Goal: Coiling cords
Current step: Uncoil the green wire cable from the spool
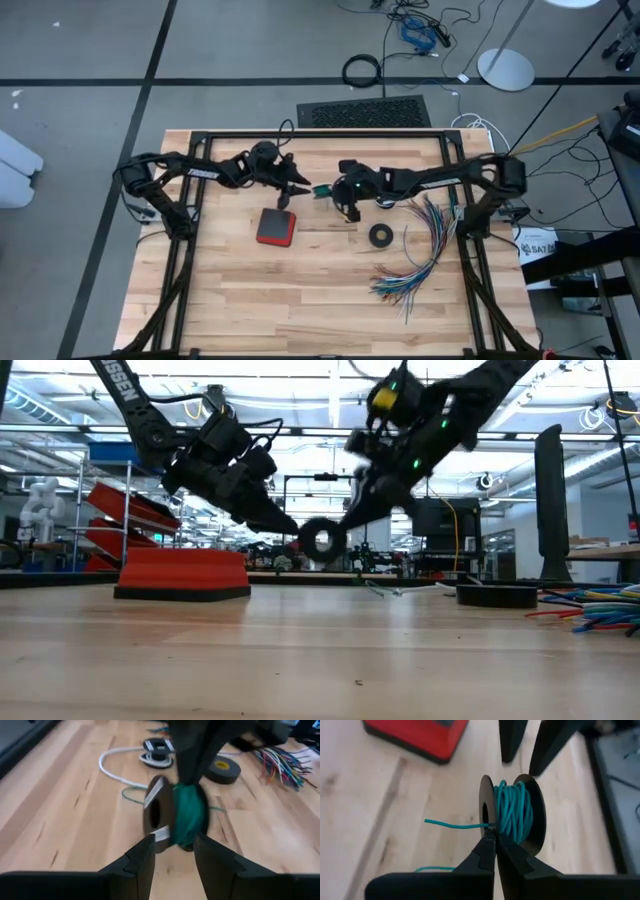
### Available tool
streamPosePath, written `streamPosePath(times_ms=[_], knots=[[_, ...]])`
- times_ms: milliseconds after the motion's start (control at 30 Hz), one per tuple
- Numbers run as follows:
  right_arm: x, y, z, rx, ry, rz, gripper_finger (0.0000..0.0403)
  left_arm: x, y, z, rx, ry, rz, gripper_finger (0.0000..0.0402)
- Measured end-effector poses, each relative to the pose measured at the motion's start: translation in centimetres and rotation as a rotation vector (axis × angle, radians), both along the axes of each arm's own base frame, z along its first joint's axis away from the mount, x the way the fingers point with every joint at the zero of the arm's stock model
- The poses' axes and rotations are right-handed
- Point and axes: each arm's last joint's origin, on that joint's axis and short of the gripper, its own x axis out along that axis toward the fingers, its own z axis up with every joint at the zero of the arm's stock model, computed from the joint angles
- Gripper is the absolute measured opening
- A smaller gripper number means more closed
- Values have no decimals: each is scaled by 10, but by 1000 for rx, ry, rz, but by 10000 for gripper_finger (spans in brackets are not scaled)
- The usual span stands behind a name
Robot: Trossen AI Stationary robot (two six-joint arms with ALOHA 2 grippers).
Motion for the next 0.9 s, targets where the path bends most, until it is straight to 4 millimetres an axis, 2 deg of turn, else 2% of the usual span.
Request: streamPosePath(times_ms=[300, 433, 567, 700, 833, 900], knots=[[-27, 16, 49, -20, -56, 53, 0, 17, -16, 19, 53, -177, 8, 142], [-37, 23, 63, -12, -77, 70, 0, 28, -27, 28, 64, -208, -31, 142], [-43, 29, 73, -8, -108, 80, 0, 37, -34, 37, 101, -230, 13, 137], [-47, 34, 79, 2, -123, 81, 1, 43, -36, 45, 124, -254, 29, 100], [-49, 39, 80, 10, -115, 90, 1, 45, -39, 47, 151, -263, 18, 30], [-50, 41, 79, 15, -107, 92, 1, 46, -41, 47, 163, -258, 6, 11]])
